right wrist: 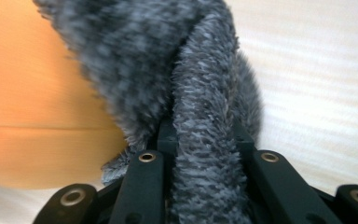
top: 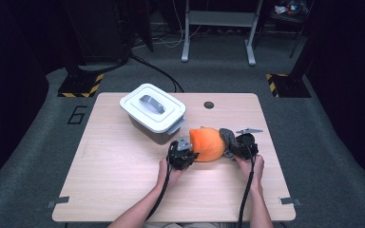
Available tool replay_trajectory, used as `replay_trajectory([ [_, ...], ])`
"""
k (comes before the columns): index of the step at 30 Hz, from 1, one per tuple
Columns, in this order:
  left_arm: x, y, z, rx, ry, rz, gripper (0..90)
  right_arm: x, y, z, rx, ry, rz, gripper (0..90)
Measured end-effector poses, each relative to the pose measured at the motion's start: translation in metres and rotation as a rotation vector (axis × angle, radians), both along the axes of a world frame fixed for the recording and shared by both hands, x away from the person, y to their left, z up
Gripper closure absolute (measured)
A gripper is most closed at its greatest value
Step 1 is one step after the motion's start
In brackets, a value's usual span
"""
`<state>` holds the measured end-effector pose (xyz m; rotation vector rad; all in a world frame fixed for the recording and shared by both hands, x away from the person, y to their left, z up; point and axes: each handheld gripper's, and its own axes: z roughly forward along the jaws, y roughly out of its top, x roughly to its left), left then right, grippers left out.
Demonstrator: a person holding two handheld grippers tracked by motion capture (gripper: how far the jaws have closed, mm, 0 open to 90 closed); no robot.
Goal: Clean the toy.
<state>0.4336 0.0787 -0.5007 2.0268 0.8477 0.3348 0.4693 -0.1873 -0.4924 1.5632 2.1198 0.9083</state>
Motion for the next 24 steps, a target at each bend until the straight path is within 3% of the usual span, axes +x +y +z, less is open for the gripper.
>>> replay_trajectory([
  [4,-0.001,0.002,-0.001,-0.007,0.004,0.001,82.3,0.005,0.000,-0.014,0.007,0.030,0.007,73.4],
  [8,0.000,0.002,0.000,0.000,-0.001,-0.007,82.3,0.001,-0.002,-0.006,-0.003,0.017,-0.005,73.6],
  [12,-0.001,0.002,0.000,-0.009,-0.005,-0.006,82.3,-0.011,-0.006,0.014,-0.009,-0.045,-0.011,73.6],
  [15,-0.002,0.002,0.001,-0.003,-0.011,-0.014,82.2,-0.022,0.000,0.033,-0.028,-0.098,0.017,73.6],
  [20,-0.003,0.000,0.002,0.011,-0.021,-0.017,82.1,-0.040,0.024,0.059,-0.056,-0.182,0.097,73.5],
  [24,-0.003,-0.001,0.002,0.020,-0.025,-0.018,82.1,-0.047,0.051,0.067,-0.090,-0.216,0.172,73.3],
])
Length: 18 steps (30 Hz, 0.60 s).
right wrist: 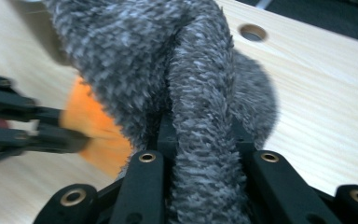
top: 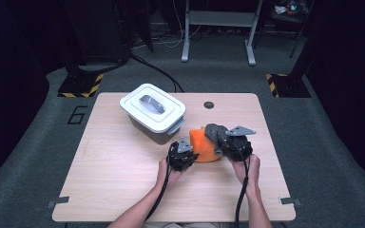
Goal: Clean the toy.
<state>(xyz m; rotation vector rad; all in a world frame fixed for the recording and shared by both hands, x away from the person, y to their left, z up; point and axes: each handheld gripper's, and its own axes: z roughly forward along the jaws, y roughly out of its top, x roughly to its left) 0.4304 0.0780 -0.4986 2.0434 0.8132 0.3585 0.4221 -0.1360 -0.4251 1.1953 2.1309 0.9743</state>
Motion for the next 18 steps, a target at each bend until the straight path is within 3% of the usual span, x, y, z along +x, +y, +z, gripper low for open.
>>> replay_trajectory([
  [6,0.000,0.000,0.000,0.009,-0.008,-0.003,82.2,-0.001,0.027,-0.002,-0.034,-0.008,0.072,73.2],
  [7,0.000,0.000,-0.001,0.008,-0.007,-0.002,82.2,0.000,0.030,-0.004,-0.029,-0.003,0.063,73.2],
  [9,0.001,0.001,-0.001,0.026,-0.012,-0.010,82.2,0.002,0.032,-0.007,-0.026,0.007,0.067,73.3],
  [18,0.001,0.000,-0.001,0.004,-0.006,-0.007,82.3,0.007,0.027,-0.009,-0.036,0.008,0.044,73.8],
])
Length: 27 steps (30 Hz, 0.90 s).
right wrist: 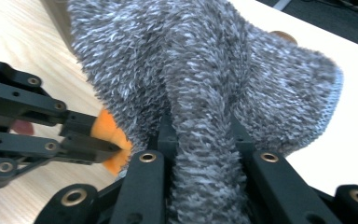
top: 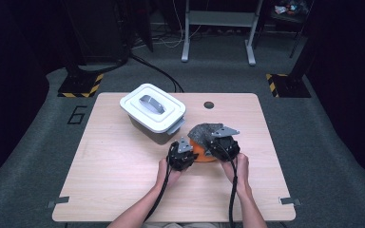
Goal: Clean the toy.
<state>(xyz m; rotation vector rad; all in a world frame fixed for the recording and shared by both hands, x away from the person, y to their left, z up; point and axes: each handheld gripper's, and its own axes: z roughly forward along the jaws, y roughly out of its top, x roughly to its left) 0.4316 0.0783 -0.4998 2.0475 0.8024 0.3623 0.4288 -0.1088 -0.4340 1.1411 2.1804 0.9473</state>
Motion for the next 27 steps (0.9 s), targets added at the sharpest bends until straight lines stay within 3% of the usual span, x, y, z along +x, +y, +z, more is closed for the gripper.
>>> replay_trajectory([
  [9,0.002,0.001,0.000,-0.005,0.002,-0.008,82.2,0.013,-0.030,-0.005,0.040,0.030,-0.089,73.7],
  [19,0.003,0.000,0.001,0.003,-0.004,-0.017,82.2,0.034,-0.062,-0.031,0.068,0.118,-0.198,73.6],
  [27,0.003,0.002,0.000,0.002,0.000,-0.022,82.1,0.046,-0.068,-0.058,0.042,0.188,-0.234,73.6],
])
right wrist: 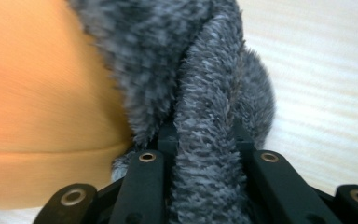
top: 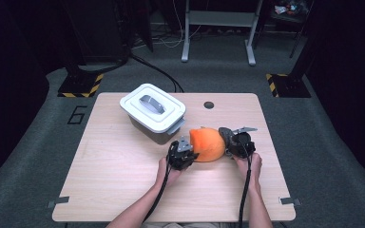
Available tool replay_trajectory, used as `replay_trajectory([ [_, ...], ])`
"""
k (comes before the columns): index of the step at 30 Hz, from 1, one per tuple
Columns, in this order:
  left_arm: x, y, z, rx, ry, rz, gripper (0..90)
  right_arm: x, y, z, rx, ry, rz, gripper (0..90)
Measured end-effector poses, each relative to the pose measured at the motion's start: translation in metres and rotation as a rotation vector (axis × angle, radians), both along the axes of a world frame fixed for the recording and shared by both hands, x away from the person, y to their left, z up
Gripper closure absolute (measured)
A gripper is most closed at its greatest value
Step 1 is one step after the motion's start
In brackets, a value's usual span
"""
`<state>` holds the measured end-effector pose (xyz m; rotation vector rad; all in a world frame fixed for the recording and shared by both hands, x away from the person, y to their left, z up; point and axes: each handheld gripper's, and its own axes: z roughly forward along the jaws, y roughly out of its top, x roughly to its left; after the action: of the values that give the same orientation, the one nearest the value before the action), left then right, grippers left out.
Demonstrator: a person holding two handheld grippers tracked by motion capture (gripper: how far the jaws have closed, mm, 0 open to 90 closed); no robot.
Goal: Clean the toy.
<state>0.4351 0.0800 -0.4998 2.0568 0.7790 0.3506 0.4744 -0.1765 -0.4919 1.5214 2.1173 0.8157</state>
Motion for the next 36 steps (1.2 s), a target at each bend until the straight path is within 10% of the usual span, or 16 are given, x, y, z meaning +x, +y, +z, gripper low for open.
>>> replay_trajectory([
  [7,0.001,0.002,0.000,-0.004,0.008,-0.002,82.0,0.000,-0.004,-0.007,0.017,0.016,0.008,73.5],
  [16,0.001,0.003,-0.002,-0.021,0.010,-0.001,81.8,-0.027,-0.011,0.034,0.031,-0.112,0.026,73.5],
  [23,0.002,0.004,-0.001,-0.019,0.011,-0.007,81.3,-0.044,0.016,0.062,0.027,-0.168,0.150,73.4],
  [32,0.003,0.005,-0.001,-0.037,-0.001,-0.008,78.0,-0.036,0.035,0.050,0.000,-0.140,0.168,73.6],
  [36,0.004,0.008,-0.001,-0.055,-0.011,-0.018,60.9,-0.031,0.033,0.048,-0.009,-0.136,0.156,73.6],
])
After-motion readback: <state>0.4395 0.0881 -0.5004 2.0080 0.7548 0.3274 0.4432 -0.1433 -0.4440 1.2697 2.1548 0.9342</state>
